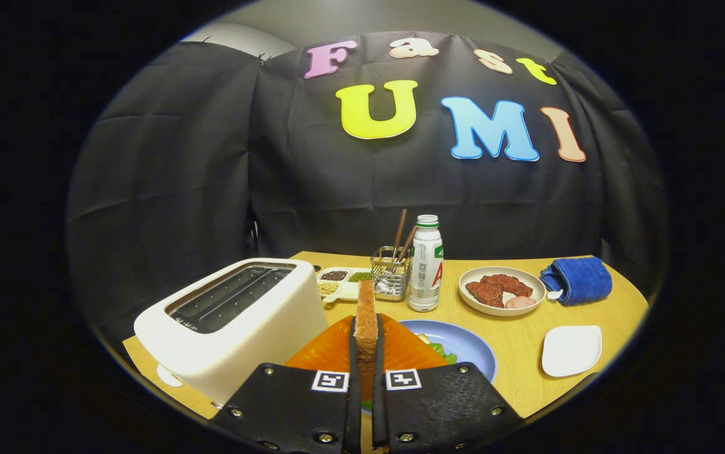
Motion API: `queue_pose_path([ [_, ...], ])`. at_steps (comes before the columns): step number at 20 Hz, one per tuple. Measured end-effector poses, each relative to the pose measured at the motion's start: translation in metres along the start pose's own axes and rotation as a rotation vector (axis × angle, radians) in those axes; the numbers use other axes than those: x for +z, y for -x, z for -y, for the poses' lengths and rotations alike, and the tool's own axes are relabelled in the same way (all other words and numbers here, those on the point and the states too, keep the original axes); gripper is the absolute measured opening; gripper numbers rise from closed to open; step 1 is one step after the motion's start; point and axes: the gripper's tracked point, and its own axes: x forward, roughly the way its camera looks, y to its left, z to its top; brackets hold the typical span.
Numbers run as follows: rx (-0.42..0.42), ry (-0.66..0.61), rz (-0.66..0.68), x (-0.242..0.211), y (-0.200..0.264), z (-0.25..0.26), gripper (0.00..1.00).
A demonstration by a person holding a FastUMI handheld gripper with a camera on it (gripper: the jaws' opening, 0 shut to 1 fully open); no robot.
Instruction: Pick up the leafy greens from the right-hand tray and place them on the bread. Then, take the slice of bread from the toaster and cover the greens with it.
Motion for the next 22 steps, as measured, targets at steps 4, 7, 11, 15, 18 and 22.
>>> queue_pose_path([
  [4,0.013,0.014,-0.002,-0.006,0.0,-0.004,0.07],
  [7,0.018,0.007,-0.002,-0.008,0.0,-0.004,0.07],
  [11,0.018,-0.001,-0.015,-0.014,-0.002,0.001,0.11],
  [15,0.015,-0.005,-0.033,-0.017,-0.004,0.009,0.16],
  [18,0.006,0.002,-0.04,-0.02,-0.005,0.017,0.21],
  [22,-0.005,0.0,-0.045,-0.021,-0.007,0.026,0.21],
])
